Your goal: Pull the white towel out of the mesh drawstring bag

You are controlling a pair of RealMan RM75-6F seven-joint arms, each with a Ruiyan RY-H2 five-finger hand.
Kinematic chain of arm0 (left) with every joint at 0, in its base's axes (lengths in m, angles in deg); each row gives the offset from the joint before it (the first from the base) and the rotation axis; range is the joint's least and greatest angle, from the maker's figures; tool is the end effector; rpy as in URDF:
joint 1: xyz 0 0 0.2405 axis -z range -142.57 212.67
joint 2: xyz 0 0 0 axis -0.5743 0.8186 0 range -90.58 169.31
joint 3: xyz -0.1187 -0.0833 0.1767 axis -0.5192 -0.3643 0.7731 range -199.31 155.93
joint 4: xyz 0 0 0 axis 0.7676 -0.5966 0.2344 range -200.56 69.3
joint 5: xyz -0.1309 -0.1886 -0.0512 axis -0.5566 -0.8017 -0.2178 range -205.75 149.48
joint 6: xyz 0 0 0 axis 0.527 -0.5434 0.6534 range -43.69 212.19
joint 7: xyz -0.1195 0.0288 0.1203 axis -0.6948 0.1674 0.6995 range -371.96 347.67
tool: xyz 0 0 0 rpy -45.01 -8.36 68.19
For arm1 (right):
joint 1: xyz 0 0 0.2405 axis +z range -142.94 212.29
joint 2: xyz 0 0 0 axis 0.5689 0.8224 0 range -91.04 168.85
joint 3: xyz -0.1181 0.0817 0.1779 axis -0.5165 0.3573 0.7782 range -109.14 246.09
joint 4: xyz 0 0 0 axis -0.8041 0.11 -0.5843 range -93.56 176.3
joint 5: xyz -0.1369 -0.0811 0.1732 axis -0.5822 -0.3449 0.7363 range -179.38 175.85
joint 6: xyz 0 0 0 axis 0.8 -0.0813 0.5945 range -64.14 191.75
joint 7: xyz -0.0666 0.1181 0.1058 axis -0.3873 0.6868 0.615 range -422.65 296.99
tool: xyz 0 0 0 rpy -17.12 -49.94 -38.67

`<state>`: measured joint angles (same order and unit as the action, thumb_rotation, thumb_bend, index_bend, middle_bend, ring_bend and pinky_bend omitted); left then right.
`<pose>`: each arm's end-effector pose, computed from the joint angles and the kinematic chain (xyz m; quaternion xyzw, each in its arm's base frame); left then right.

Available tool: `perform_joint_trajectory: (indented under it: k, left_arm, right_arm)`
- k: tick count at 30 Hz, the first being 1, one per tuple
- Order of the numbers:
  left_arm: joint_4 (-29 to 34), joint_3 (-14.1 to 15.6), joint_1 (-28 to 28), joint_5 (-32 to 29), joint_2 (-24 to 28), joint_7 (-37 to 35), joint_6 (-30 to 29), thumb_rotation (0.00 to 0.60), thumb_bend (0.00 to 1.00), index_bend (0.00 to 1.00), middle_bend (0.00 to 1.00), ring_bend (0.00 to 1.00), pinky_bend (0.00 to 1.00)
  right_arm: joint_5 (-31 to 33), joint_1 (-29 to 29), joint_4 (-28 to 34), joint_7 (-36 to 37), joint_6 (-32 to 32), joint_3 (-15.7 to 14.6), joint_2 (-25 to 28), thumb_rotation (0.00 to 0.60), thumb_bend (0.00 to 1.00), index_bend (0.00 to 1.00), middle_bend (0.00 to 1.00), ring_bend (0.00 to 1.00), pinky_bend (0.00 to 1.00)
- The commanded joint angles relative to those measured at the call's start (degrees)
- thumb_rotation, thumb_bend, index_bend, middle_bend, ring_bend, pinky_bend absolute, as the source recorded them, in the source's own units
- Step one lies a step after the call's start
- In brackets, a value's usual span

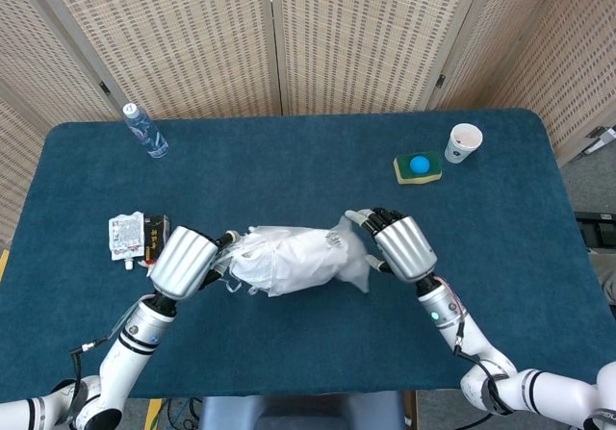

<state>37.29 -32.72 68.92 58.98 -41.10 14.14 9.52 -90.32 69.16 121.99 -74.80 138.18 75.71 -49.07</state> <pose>-0.0554 0.2964 0.0341 -0.7031 -0.2125 -0.5243 0.4307 -0.1242 -0.3269 -0.0035 0.7157 -0.2360 0.4926 0.4353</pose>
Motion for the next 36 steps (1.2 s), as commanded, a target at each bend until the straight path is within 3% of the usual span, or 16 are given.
perform_joint_trajectory:
  k: [1,9,11,14,17,21,36]
  left_arm:
    - [-0.4,0.0,0.1,-0.2,-0.3,0.2,0.1,0.6,0.58,0.74,1.0,0.97,1.0]
    - [-1.8,1.2,0.2,-0.4,-1.3,1.9,1.1,0.6,0.58,0.74,1.0,0.97,1.0]
    - [-2.1,1.5,0.1,-0.3,-1.6,2.1,1.1,0.6,0.58,0.74,1.0,0.97,1.0]
    - [-2.5,1.8,0.0,-0.1,-1.8,2.1,0.9,0.6,0.58,0.74,1.0,0.97,1.0]
    - [-2.6,1.9,-0.2,0.0,-1.8,1.9,0.7,0.6,0.58,0.74,1.0,0.97,1.0]
    - [-2.8,2.2,-0.3,0.2,-1.8,1.7,0.6,0.6,0.58,0.74,1.0,0.97,1.0]
    - [-3.8,3.0,-0.9,1.0,-2.1,1.3,0.3,0.6,0.58,0.74,1.0,0.97,1.0]
  right_arm:
    - [1.0,-0.4,0.7,-0.9,-0.8,0.1,0.6,0.6,0.0,0.17,0.28,0.26,0.53]
    - [1.6,-1.2,1.2,-1.4,-1.2,-0.2,1.1,0.6,0.0,0.16,0.26,0.25,0.51]
    - [1.9,-1.4,1.0,-1.9,-1.4,-0.3,0.9,0.6,0.0,0.17,0.32,0.29,0.51]
    - [2.5,-1.5,0.7,-2.7,-1.9,-0.1,0.6,0.6,0.0,0.24,0.52,0.49,0.58]
    - [3.8,-1.1,1.0,-3.6,-3.7,0.1,0.4,0.6,0.01,0.33,0.81,0.78,0.79]
    - [5.1,-0.1,0.3,-4.7,-6.4,0.3,-0.4,0.6,0.05,0.38,0.99,0.97,0.94]
    - [6.9,5.5,-11.3,-4.7,-13.6,1.9,-9.2,0.6,0.07,0.38,1.0,1.0,0.98]
